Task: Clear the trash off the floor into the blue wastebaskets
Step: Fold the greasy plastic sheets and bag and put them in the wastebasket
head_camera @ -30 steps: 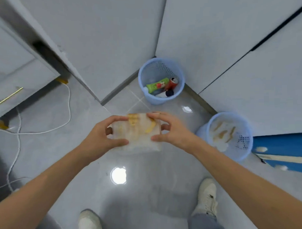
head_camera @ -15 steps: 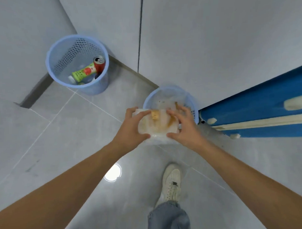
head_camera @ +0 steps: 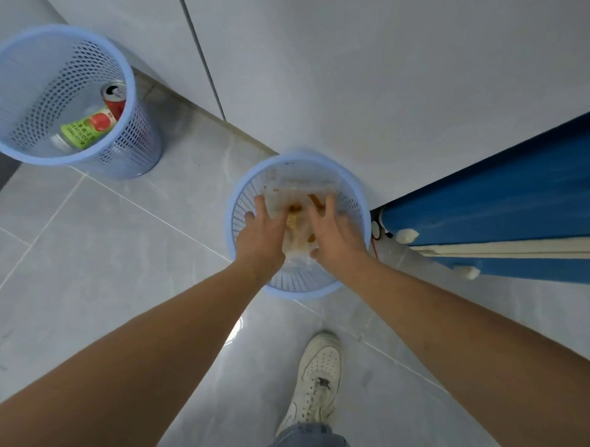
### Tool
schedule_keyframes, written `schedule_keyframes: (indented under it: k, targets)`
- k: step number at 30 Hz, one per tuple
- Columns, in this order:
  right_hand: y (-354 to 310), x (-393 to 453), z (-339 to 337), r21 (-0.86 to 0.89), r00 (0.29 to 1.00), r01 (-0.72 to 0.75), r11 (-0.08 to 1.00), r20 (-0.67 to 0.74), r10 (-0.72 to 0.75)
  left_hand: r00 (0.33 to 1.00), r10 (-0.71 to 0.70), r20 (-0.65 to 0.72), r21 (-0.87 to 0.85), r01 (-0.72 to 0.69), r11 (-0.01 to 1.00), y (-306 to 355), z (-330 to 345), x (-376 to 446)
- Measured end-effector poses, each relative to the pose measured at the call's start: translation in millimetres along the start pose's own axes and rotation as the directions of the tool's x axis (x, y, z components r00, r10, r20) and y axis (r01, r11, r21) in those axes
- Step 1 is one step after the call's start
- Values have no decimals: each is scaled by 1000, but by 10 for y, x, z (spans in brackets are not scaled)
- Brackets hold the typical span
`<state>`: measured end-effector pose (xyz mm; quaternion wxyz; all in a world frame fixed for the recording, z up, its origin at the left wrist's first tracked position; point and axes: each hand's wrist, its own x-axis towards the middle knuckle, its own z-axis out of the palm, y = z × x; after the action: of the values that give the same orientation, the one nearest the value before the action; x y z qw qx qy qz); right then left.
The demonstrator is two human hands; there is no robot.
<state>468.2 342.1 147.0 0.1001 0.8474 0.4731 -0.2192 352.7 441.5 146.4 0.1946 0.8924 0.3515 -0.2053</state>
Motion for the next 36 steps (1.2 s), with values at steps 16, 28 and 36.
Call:
schedule_keyframes:
  k: [16,28,36]
  targets:
    - [-95,535,544,-99,951,42,994,309,-9,957,88,276,81,-115,990,2,525,514]
    - [-127,-22,-144,-25,973,54,998,224,-47,967,83,239,88,-107,990,8,-61,21]
    - [-434,-703,-1021,89,998,16,996,51,-20,973,231,-24,-50,-232,971,-173,-759,-861]
